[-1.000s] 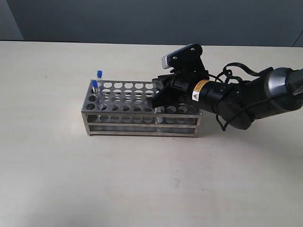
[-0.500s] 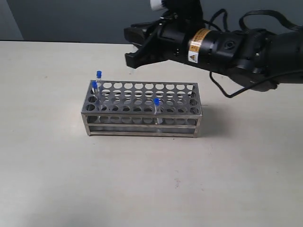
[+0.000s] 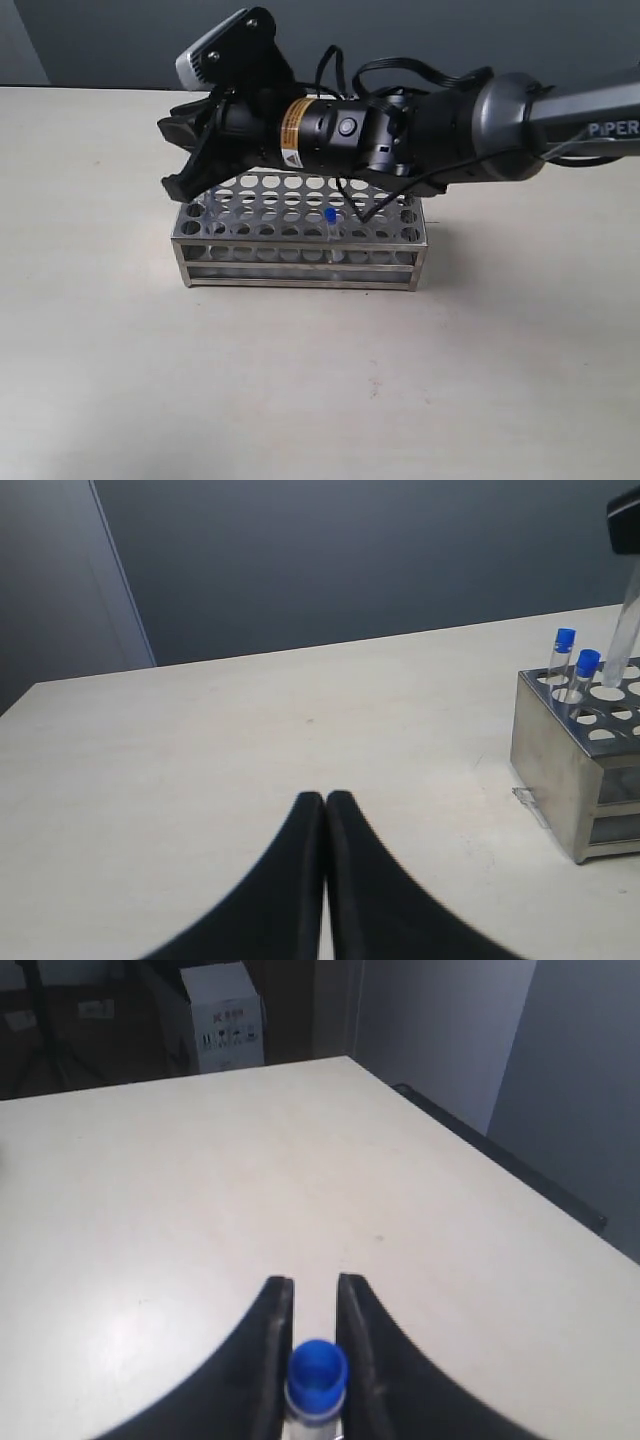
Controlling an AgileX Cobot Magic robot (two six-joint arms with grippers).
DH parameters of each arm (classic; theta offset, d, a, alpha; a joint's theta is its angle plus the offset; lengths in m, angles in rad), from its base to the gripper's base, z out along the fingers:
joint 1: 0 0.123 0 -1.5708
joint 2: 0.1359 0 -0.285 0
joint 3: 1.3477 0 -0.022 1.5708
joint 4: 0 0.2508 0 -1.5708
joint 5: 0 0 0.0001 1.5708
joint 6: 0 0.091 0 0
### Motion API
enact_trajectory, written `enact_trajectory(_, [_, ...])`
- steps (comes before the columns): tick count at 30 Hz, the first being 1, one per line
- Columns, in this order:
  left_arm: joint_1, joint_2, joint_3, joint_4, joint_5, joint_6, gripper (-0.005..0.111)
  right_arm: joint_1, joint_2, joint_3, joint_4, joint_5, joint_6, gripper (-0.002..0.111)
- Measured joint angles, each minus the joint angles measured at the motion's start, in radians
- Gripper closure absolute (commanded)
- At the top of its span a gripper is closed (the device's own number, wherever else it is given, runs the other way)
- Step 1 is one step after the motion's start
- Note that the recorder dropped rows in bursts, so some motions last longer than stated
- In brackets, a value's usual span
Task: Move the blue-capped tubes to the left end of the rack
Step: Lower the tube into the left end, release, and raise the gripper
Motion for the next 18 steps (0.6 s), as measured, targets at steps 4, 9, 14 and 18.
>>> enact_trajectory(4, [0.0,0.0,0.0,0.0,0.0,0.0,0.106,0.014,0.033,-0.018,-0.013,0.015,0.002,0.108])
enact_trajectory(9, [0.0,0.0,0.0,0.0,0.0,0.0,0.106,0.02,0.062,-0.028,-0.023,0.015,0.004,0.108])
enact_trajectory(14, [0.0,0.0,0.0,0.0,0.0,0.0,0.106,0.02,0.073,-0.028,-0.023,0.016,-0.001,0.108])
enact_trajectory(18, [0.0,0.0,0.0,0.0,0.0,0.0,0.106,0.02,0.073,-0.028,-0.023,0.018,-0.022,0.108])
